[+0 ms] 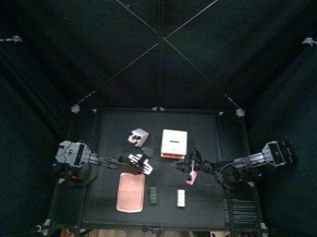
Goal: Put carrot top on small plate
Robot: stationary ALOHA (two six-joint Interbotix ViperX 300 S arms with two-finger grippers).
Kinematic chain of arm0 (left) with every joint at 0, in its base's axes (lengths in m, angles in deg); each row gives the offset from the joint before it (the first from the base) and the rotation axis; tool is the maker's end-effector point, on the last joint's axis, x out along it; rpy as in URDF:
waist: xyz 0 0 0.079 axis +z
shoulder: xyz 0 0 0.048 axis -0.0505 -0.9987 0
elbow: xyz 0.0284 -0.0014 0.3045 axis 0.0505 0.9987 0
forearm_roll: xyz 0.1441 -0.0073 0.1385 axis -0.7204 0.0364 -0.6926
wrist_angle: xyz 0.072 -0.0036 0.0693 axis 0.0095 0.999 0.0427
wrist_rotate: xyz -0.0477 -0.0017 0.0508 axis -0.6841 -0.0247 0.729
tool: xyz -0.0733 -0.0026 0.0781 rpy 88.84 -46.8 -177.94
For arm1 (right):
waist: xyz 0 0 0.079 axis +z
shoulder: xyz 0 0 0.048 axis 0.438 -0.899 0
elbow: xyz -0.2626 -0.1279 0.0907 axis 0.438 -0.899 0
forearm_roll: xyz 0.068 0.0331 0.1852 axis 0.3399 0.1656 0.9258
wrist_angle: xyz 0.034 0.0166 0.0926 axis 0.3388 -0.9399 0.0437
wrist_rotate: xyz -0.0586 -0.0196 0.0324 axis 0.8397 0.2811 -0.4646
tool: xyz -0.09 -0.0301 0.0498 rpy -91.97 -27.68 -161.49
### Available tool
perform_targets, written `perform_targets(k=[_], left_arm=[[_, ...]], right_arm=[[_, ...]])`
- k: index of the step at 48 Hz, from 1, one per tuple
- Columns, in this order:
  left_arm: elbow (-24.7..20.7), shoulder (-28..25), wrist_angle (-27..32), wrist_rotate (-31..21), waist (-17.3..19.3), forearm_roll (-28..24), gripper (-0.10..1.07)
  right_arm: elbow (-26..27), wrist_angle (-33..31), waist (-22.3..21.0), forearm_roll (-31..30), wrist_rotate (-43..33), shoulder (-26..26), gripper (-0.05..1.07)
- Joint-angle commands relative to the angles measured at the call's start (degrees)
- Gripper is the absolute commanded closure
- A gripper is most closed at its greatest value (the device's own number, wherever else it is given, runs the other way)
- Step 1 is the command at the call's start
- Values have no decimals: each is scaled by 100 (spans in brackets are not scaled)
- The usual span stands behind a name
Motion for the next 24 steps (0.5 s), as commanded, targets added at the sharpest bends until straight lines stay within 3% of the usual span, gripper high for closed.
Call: perform_targets(k=[1,24], left_arm=[[-123,70,-9,-9,26,-26,16],[-193,53,-9,9,9,-35,16]], right_arm=[[44,44,-9,-9,9,53,52],[44,44,-9,0,9,53,52]])
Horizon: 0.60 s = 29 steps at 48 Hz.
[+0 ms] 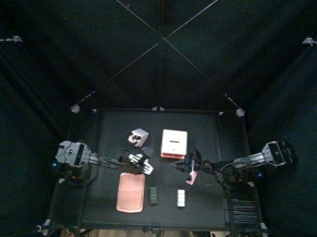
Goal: Put carrot top on small plate
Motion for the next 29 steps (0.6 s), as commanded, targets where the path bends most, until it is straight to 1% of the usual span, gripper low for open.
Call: perform_targets(k=[1,18,23,29], left_arm=[[-141,62,-9,9,9,-35,16],[-149,114,-9,-9,-35,-44,16],[-149,158,-35,-18,-44,-132,16],[-141,246,-264,-35,-105,-264,16]], right_arm=[[53,44,-9,-18,9,53,52],[44,44,-9,-9,9,53,52],[44,44,-9,-18,9,53,52],[44,44,-9,-9,9,53,52]])
